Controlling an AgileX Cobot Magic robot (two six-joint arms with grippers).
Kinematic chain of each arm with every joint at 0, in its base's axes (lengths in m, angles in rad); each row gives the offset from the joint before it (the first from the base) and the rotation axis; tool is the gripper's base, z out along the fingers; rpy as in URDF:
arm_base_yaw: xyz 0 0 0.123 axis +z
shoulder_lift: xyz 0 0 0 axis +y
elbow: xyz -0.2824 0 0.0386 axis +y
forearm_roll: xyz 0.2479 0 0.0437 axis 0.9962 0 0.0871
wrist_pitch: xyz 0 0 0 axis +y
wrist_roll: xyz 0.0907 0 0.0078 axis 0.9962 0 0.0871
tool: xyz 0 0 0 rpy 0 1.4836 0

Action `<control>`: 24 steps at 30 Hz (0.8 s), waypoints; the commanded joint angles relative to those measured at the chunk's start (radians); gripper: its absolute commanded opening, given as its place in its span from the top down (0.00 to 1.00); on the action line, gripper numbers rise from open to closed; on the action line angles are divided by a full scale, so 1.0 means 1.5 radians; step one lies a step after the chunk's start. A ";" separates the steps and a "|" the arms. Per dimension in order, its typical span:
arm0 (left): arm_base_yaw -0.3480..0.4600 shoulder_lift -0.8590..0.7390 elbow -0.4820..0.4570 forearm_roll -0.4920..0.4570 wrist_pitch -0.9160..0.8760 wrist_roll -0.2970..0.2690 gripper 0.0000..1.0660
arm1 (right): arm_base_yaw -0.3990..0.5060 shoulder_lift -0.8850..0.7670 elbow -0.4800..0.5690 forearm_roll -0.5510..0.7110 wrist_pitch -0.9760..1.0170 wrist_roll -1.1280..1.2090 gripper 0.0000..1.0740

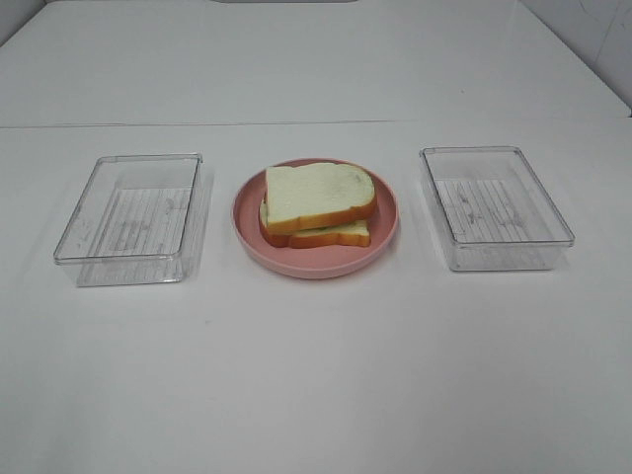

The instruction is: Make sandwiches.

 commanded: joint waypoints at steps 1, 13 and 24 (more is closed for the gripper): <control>-0.001 -0.016 0.001 -0.006 -0.011 -0.003 0.07 | 0.000 -0.117 0.039 -0.006 0.039 0.016 0.12; -0.001 -0.016 0.001 -0.006 -0.011 -0.003 0.07 | 0.000 -0.387 0.069 -0.005 0.119 -0.024 0.12; -0.001 -0.016 0.001 -0.011 -0.011 -0.003 0.07 | 0.045 -0.422 0.071 0.000 0.107 -0.062 0.12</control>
